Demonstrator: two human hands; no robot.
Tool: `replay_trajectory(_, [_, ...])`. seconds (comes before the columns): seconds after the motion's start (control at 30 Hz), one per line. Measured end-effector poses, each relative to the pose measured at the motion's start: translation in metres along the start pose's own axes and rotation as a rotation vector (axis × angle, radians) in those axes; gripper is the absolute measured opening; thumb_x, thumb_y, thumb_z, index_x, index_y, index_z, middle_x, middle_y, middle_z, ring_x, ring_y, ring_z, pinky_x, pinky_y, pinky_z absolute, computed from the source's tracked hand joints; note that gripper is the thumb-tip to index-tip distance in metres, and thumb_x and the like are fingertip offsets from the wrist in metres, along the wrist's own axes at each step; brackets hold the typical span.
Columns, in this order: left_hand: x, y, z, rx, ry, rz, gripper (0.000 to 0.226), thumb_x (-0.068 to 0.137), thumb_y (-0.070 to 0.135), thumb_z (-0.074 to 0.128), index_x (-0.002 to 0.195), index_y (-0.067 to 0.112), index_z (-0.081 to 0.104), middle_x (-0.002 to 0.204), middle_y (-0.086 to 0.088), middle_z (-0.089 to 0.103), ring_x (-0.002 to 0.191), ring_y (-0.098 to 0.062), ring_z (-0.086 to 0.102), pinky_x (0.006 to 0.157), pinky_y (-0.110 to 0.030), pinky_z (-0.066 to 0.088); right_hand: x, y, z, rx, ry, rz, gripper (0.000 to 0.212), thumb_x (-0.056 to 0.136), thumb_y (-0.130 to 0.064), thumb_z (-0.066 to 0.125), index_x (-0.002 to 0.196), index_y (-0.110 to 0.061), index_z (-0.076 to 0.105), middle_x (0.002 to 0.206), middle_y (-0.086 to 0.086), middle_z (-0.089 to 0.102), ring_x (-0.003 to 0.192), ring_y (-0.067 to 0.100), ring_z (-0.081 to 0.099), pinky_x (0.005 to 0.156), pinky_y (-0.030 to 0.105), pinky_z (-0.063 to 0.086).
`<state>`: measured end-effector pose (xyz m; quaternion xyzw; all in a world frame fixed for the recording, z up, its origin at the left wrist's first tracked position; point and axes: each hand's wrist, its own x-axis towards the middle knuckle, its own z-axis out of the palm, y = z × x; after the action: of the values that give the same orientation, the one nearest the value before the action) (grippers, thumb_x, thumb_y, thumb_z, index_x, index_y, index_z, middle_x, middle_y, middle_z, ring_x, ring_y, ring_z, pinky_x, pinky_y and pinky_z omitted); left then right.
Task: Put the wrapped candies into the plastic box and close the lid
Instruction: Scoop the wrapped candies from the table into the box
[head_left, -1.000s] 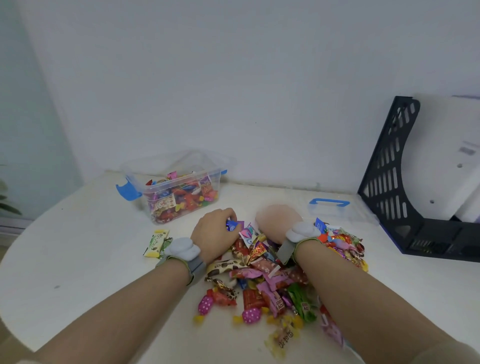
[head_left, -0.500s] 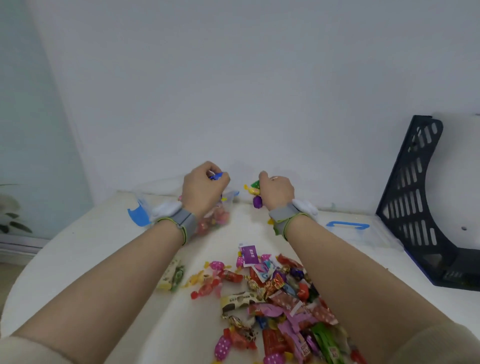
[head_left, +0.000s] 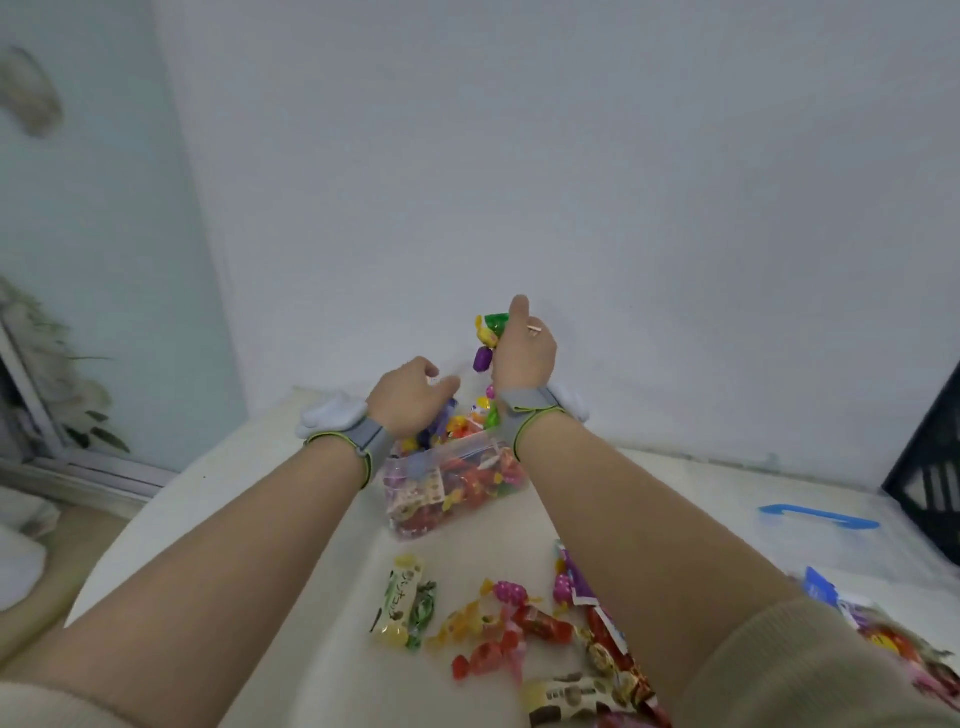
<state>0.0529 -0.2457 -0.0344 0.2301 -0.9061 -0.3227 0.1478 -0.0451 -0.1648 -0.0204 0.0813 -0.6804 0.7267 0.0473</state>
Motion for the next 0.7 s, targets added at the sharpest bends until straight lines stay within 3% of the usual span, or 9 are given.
replay_trajectory(0.1, [-0.002,0.0,-0.003,0.291,0.103,0.041,0.036,0.103,0.031,0.039,0.127,0.019,0.062,0.126,-0.007,0.067,0.119,-0.029,0.059,0.101,-0.035,0.044,0.004,0.006,0.003,-0.135,-0.11,-0.026,0.032,0.092,-0.041,0.05,0.077,-0.016,0.061,0.077,0.004,0.062,0.081,0.028,0.058,0.08,0.036,0.047])
replay_trajectory(0.17, [-0.004,0.0,-0.004,0.422,0.189,0.001,0.036,0.1,0.018,0.04,0.126,0.026,0.065,0.127,-0.002,0.065,0.124,-0.027,0.055,0.105,-0.034,0.037,0.004,0.005,-0.001,-0.245,-0.218,-0.032,0.032,0.091,-0.038,0.05,0.069,-0.02,0.066,0.069,0.001,0.061,0.078,0.027,0.058,0.078,0.034,0.046])
replay_trajectory(0.23, [-0.007,-0.002,-0.006,0.48,0.206,-0.088,0.037,0.096,0.011,0.044,0.119,0.03,0.064,0.123,0.002,0.063,0.131,-0.025,0.047,0.112,-0.036,0.029,0.003,0.006,-0.009,-0.331,-0.276,-0.024,0.034,0.092,-0.037,0.049,0.074,-0.021,0.073,0.072,-0.002,0.064,0.075,0.024,0.057,0.071,0.029,0.043])
replay_trajectory(0.37, [-0.012,-0.007,-0.01,0.469,0.202,-0.187,0.04,0.094,0.01,0.045,0.132,0.019,0.055,0.135,-0.01,0.051,0.132,-0.03,0.038,0.106,-0.04,0.033,0.003,0.004,-0.015,-0.53,-0.313,0.013,0.038,0.094,-0.025,0.044,0.101,-0.003,0.075,0.101,0.009,0.073,0.087,0.025,0.06,0.074,0.027,0.042])
replay_trajectory(0.43, [-0.013,-0.009,-0.008,0.427,0.17,-0.178,0.043,0.095,0.008,0.045,0.137,0.014,0.052,0.139,-0.014,0.049,0.133,-0.031,0.038,0.103,-0.036,0.037,-0.001,0.006,-0.015,-0.639,-0.361,0.009,0.041,0.095,-0.023,0.042,0.107,0.004,0.07,0.097,0.018,0.072,0.086,0.025,0.062,0.075,0.03,0.048])
replay_trajectory(0.5, [-0.016,-0.01,-0.007,0.337,0.154,-0.138,0.049,0.092,0.004,0.048,0.14,0.015,0.051,0.14,-0.013,0.052,0.133,-0.03,0.04,0.101,-0.036,0.042,-0.007,0.01,-0.02,-0.694,-0.368,-0.014,0.042,0.093,-0.024,0.044,0.096,0.009,0.07,0.087,0.022,0.071,0.075,0.023,0.057,0.073,0.031,0.05])
replay_trajectory(0.53, [-0.018,-0.011,-0.006,0.281,0.154,-0.111,0.052,0.09,0.002,0.049,0.14,0.015,0.052,0.14,-0.012,0.053,0.133,-0.029,0.043,0.1,-0.036,0.044,-0.009,0.011,-0.023,-0.725,-0.353,-0.029,0.041,0.091,-0.025,0.045,0.079,0.007,0.068,0.078,0.019,0.069,0.069,0.024,0.054,0.069,0.031,0.049])
replay_trajectory(0.6, [-0.02,-0.01,-0.002,0.189,0.16,-0.05,0.054,0.087,-0.001,0.05,0.139,0.014,0.054,0.141,-0.009,0.055,0.131,-0.027,0.048,0.102,-0.034,0.045,-0.012,0.013,-0.033,-0.791,-0.309,-0.044,0.041,0.09,-0.024,0.048,0.054,-0.005,0.045,0.056,0.008,0.052,0.053,0.023,0.044,0.055,0.027,0.035])
replay_trajectory(0.7, [-0.022,-0.002,0.009,0.103,0.112,0.026,0.058,0.083,-0.004,0.048,0.138,0.013,0.055,0.144,-0.008,0.052,0.131,-0.025,0.049,0.101,-0.032,0.043,-0.01,0.016,-0.055,-0.831,-0.28,-0.029,0.045,0.089,-0.023,0.049,0.051,-0.012,0.03,0.047,0.001,0.036,0.044,0.019,0.03,0.049,0.025,0.022])
